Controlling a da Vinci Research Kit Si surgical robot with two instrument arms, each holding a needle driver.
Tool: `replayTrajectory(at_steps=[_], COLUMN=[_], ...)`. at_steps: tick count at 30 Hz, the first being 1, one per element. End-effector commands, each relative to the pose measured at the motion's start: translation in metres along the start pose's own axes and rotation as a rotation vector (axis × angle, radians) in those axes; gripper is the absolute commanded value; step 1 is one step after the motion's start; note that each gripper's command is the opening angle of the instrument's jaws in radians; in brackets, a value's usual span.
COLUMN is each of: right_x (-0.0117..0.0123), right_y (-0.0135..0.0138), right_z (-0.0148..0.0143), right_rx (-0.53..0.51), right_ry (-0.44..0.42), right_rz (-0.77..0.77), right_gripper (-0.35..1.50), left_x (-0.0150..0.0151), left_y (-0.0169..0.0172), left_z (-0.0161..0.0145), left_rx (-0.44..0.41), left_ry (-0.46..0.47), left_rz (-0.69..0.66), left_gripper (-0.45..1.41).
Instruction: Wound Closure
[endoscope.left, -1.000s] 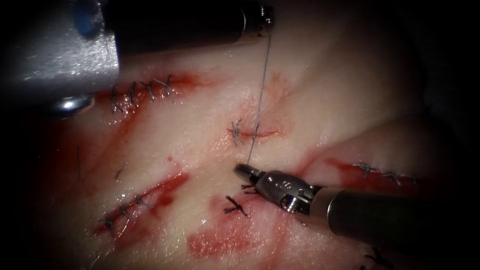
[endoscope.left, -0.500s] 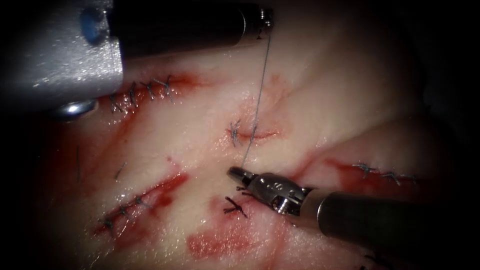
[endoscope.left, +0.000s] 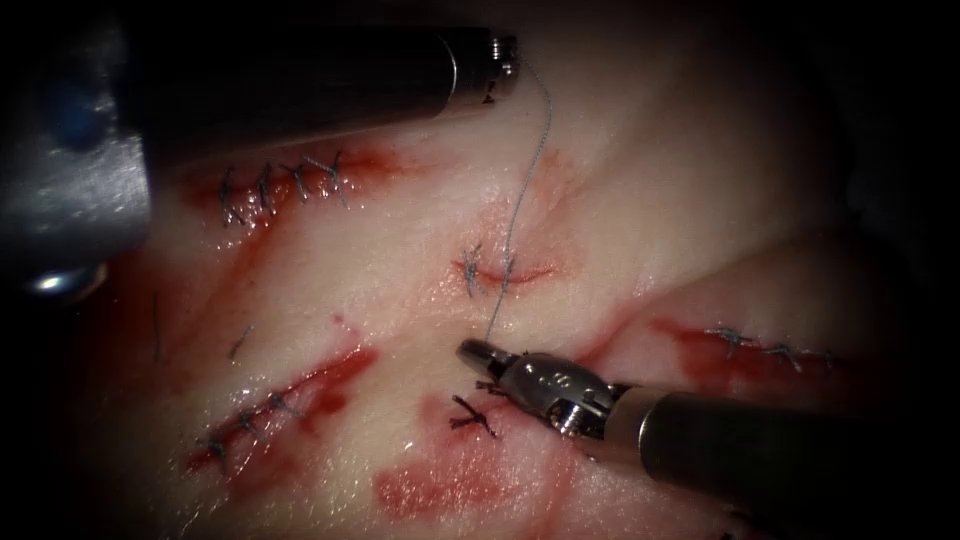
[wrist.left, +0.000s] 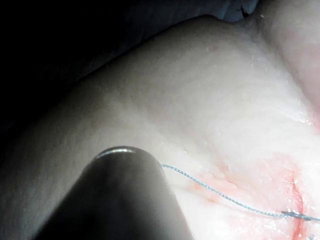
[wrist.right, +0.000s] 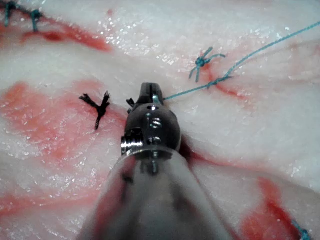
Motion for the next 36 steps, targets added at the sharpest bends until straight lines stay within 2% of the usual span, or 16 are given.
replayTrajectory(at_steps=[1, 6, 8, 11, 16, 17, 21, 22, 25, 27, 30, 36], right_x=[0.0002, 0.0008, 0.0016, 0.0023, 0.0048, 0.0053, 0.0062, 0.0062, 0.0059, 0.0059, 0.0059, 0.0058], right_y=[0.0006, 0.0014, 0.0015, 0.0016, 0.0038, 0.0045, 0.0069, 0.0075, 0.0095, 0.0099, 0.0114, 0.0138], right_z=[0.0005, 0.0001, -0.0003, -0.0007, -0.0029, -0.0033, -0.0033, -0.0029, -0.0013, -0.0009, 0.0002, 0.0024], right_rx=[-0.009, -0.009, -0.003, 0.0, 0.02, 0.021, 0.012, 0.017, 0.058, 0.065, 0.065, 0.063], right_ry=[0.019, 0.069, 0.105, 0.124, 0.153, 0.155, 0.15, 0.149, 0.151, 0.153, 0.162, 0.193], right_rz=[0.009, 0.04, 0.077, 0.093, 0.127, 0.135, 0.149, 0.149, 0.139, 0.137, 0.134, 0.12], right_gripper=[0.24, 1.06, 1.21, 1.23, 1.09, 1.01, 0.37, 0.29, -0.16, -0.2, -0.35, -0.35], left_x=[0.0, -0.0023, -0.0032, -0.0036, -0.0033, -0.0032, -0.0027, -0.0027, -0.0027, -0.0028, -0.0031, -0.0038], left_y=[-0.0003, 0.0016, 0.0025, 0.0032, 0.0049, 0.0053, 0.0064, 0.0066, 0.0074, 0.0077, 0.0085, 0.0102], left_z=[0.0001, -0.0025, -0.0038, -0.0047, -0.0068, -0.0071, -0.008, -0.0082, -0.0086, -0.0087, -0.009, -0.0099], left_rx=[-0.01, -0.071, -0.099, -0.106, -0.118, -0.119, -0.131, -0.136, -0.143, -0.147, -0.157, -0.174], left_ry=[-0.017, -0.066, -0.071, -0.072, -0.044, -0.036, -0.022, -0.019, -0.022, -0.02, -0.014, 0.004], left_rz=[0.008, 0.053, 0.07, 0.075, 0.076, 0.074, 0.05, 0.045, 0.024, 0.015, 0.0, -0.036], left_gripper=[-0.45, -0.45, -0.45, -0.45, -0.45, -0.45, -0.45, -0.45, -0.45, -0.45, -0.45, -0.45])
